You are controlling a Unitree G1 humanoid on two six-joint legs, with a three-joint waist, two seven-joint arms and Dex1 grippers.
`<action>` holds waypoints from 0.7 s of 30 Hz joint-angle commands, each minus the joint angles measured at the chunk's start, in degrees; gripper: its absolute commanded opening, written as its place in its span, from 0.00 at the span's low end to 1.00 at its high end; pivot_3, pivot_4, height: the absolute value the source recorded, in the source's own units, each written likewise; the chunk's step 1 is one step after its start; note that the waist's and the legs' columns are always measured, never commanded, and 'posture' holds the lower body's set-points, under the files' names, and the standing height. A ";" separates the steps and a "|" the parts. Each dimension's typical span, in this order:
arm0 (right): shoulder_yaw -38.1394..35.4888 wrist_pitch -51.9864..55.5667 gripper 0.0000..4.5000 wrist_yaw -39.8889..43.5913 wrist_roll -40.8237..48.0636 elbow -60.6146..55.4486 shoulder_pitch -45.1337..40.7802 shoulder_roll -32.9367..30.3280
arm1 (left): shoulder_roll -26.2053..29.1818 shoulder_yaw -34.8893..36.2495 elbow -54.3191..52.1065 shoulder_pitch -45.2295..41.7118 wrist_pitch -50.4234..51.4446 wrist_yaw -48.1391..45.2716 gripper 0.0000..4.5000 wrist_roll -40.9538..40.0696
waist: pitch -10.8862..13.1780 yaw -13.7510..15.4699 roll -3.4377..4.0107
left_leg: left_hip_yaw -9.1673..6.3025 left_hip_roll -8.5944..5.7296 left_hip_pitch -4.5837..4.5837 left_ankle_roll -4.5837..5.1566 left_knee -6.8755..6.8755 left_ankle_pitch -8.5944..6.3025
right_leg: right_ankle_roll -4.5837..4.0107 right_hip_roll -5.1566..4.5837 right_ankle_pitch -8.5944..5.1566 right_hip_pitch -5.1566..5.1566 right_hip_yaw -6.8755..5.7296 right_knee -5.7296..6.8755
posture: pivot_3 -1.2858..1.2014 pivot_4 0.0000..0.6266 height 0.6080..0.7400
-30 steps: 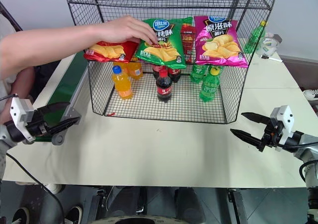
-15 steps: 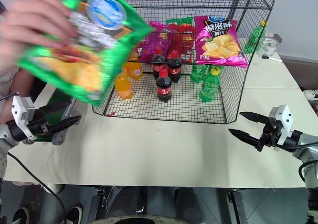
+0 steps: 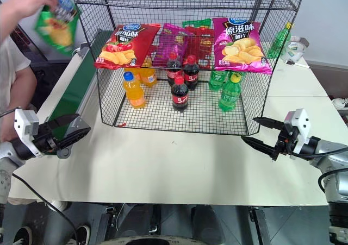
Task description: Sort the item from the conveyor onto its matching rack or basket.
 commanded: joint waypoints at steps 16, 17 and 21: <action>3.65 3.83 1.00 -3.82 1.80 -8.96 -5.02 0.93 | -0.99 3.60 -1.81 2.96 -3.40 3.99 0.83 0.32 | 0.00 0.00 -0.01 | -0.01 0.00 0.00 0.00 0.00 0.00 | 0.00 0.00 0.00 0.00 0.00 -0.01 | 0.52 0.24 0.99; 3.78 4.14 1.00 -3.91 1.97 -9.06 -5.38 0.97 | -1.15 3.73 -1.79 2.98 -3.41 4.38 0.83 0.29 | 0.00 0.01 -0.01 | 0.00 0.00 0.00 0.00 0.00 0.00 | 0.00 0.00 0.00 0.00 0.00 -0.01 | 0.52 0.24 0.99; 4.22 4.54 1.00 -3.94 1.95 -9.02 -6.18 0.93 | -1.14 4.06 -1.81 3.55 -4.05 4.67 0.83 0.36 | 0.00 -0.01 -0.01 | -0.01 0.00 0.00 0.00 -0.01 0.00 | 0.00 -0.01 0.00 0.00 0.00 -0.02 | 0.52 0.24 0.99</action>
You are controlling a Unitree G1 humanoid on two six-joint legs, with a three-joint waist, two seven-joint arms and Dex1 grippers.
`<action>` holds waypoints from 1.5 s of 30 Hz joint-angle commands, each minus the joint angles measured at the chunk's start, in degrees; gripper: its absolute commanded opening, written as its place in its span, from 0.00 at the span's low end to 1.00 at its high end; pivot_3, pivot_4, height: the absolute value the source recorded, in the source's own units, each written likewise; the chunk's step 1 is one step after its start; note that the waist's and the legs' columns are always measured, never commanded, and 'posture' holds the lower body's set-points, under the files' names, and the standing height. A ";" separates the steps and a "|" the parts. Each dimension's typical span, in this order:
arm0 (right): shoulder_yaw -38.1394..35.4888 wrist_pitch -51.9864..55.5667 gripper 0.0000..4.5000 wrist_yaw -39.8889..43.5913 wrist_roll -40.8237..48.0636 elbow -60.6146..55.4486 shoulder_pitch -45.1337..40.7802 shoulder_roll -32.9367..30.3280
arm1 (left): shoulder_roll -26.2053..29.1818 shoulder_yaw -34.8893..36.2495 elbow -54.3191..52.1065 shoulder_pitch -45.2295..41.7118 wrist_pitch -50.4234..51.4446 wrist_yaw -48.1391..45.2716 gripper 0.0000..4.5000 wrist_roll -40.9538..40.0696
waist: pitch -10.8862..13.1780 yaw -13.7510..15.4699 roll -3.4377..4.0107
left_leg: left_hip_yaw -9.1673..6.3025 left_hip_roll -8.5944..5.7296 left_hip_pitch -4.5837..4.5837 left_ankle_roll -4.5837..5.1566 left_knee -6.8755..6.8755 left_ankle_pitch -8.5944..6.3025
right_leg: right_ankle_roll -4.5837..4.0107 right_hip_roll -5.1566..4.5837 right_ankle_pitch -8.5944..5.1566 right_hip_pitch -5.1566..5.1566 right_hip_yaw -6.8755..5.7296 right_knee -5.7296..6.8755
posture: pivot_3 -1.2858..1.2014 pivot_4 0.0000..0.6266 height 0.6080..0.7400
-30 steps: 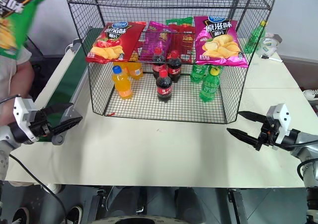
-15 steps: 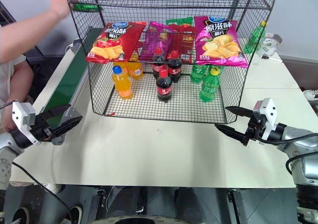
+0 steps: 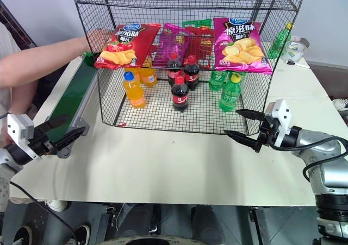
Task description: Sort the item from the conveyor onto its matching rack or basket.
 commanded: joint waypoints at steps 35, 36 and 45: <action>10.29 -0.47 1.00 4.08 3.29 -11.78 -1.89 6.64 | -12.83 11.43 -6.31 9.20 -8.11 24.42 0.83 4.21 | -0.05 0.07 -0.41 | -0.05 0.02 -0.01 0.00 -0.01 -0.01 | -0.01 -0.03 0.00 0.01 -0.02 -0.07 | 0.52 0.24 0.99; 10.63 -0.70 1.00 4.02 3.11 -11.54 -2.17 6.96 | -13.72 11.66 -7.06 9.67 -7.83 25.35 0.83 3.85 | -0.05 0.06 -0.41 | -0.05 0.02 -0.01 -0.01 -0.02 -0.01 | -0.01 -0.04 0.00 0.02 -0.02 -0.09 | 0.52 0.24 0.99; 12.57 -0.55 1.00 3.80 2.74 -10.40 -3.73 8.55 | -19.35 13.51 -13.50 20.86 -13.65 27.90 0.83 7.42 | -0.06 -0.10 -0.44 | -0.06 0.03 -0.02 0.01 -0.07 -0.03 | -0.03 -0.04 0.00 0.02 -0.03 -0.18 | 0.52 0.24 0.99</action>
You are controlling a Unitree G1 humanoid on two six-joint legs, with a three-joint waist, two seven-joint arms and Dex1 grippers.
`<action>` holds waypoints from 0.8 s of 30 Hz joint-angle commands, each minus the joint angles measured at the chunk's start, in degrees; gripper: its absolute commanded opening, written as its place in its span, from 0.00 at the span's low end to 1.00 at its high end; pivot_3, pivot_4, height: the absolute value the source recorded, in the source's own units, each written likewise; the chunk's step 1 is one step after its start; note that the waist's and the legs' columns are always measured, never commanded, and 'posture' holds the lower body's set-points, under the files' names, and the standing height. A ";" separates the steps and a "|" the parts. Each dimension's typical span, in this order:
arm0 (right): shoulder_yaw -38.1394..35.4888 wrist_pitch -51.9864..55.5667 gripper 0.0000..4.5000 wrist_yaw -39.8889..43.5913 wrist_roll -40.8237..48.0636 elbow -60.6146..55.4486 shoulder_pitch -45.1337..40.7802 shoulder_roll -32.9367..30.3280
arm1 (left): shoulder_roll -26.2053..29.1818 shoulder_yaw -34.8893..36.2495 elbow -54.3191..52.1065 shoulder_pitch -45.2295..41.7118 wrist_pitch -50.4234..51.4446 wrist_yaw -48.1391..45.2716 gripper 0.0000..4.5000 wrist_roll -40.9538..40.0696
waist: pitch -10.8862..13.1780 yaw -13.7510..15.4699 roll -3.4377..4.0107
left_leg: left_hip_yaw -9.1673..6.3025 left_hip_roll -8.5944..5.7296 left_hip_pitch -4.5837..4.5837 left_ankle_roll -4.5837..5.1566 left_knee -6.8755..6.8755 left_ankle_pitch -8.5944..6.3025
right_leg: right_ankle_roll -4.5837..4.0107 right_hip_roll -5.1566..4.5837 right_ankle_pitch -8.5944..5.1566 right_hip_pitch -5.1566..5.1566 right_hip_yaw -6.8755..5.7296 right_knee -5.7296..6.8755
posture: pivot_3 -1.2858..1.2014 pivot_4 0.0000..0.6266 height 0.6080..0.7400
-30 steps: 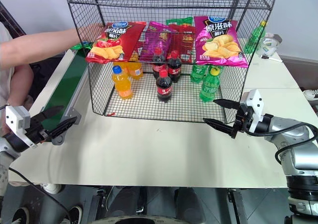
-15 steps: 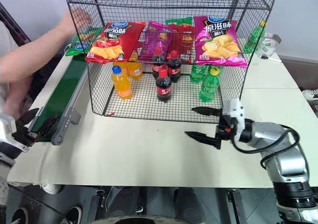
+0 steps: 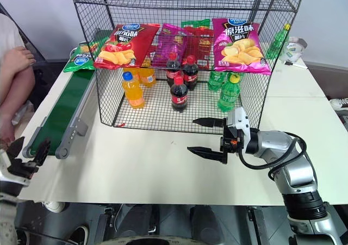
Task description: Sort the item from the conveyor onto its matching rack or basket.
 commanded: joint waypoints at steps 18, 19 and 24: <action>1.14 3.13 1.00 -0.96 0.96 -0.76 -5.24 0.46 | 3.22 3.63 3.64 8.22 -12.93 -1.51 0.83 9.16 | -0.01 0.14 -0.07 | 0.00 -0.01 -0.04 0.04 -0.07 -0.04 | -0.08 -0.07 0.01 0.01 -0.01 -0.18 | 0.52 0.24 0.99; 1.18 3.12 1.00 -0.85 0.91 -0.63 -5.27 0.47 | 3.12 4.05 3.92 7.94 -12.10 -1.57 0.83 7.68 | -0.02 0.14 -0.08 | 0.01 -0.01 -0.04 0.04 -0.07 -0.04 | -0.08 -0.08 0.01 0.01 -0.01 -0.19 | 0.52 0.24 0.99; 1.36 3.01 1.00 -0.67 0.63 -0.37 -5.28 0.50 | 1.66 1.52 0.10 8.68 -4.84 -6.34 0.83 -3.11 | -0.02 0.01 -0.08 | 0.00 -0.01 -0.05 0.04 -0.07 -0.05 | -0.09 -0.12 0.00 0.00 -0.01 -0.19 | 0.52 0.24 0.99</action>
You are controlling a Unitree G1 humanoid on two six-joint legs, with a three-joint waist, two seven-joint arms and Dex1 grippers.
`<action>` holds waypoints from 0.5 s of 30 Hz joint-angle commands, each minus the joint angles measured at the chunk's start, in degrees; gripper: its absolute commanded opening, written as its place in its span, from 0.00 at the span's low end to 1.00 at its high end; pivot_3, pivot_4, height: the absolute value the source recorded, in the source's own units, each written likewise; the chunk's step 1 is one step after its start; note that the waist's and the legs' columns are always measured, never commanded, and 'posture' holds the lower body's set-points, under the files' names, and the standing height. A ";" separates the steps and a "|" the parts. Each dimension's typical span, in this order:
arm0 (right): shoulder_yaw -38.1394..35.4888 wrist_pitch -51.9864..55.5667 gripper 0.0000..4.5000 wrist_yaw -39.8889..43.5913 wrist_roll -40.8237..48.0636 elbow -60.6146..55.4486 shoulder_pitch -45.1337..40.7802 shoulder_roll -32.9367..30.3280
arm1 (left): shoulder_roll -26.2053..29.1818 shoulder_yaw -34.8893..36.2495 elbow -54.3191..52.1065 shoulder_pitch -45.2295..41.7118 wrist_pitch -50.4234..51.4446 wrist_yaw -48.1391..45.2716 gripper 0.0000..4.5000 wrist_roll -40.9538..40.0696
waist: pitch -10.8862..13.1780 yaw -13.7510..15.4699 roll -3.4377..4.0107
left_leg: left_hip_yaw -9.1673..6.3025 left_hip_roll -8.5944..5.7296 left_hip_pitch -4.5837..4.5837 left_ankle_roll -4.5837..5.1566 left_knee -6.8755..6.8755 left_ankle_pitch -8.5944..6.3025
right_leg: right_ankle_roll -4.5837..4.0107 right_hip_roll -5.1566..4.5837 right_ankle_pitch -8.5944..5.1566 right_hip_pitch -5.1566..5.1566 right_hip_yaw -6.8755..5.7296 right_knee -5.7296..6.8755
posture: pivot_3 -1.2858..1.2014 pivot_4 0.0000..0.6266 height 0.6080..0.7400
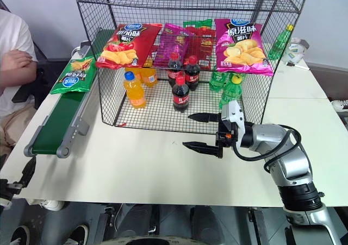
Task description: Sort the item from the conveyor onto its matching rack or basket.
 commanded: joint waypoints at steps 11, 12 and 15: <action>-0.53 -0.81 1.00 0.58 0.47 -0.52 0.65 -0.15 | 12.82 3.96 12.35 2.34 -27.42 14.48 0.83 33.93 | -0.01 0.05 -0.02 | 0.02 -0.01 -0.01 0.02 -0.07 -0.01 | -0.05 0.00 -0.02 -0.02 0.01 -0.06 | 0.52 0.24 0.99; -0.48 -0.98 1.00 0.70 0.38 -0.29 0.68 -0.09 | 14.01 3.61 13.42 2.31 -29.58 16.08 0.83 36.71 | -0.01 0.09 -0.02 | 0.02 -0.01 -0.02 0.03 -0.06 -0.02 | -0.07 -0.03 -0.03 -0.02 0.01 -0.06 | 0.52 0.24 0.99; -0.12 -1.14 1.00 1.13 0.37 0.09 0.61 0.23 | 15.36 2.18 15.19 1.55 -32.69 20.14 0.83 41.76 | 0.00 -0.01 -0.02 | 0.03 -0.02 -0.02 0.03 -0.07 -0.02 | -0.07 -0.07 -0.03 -0.02 0.00 -0.06 | 0.52 0.24 0.99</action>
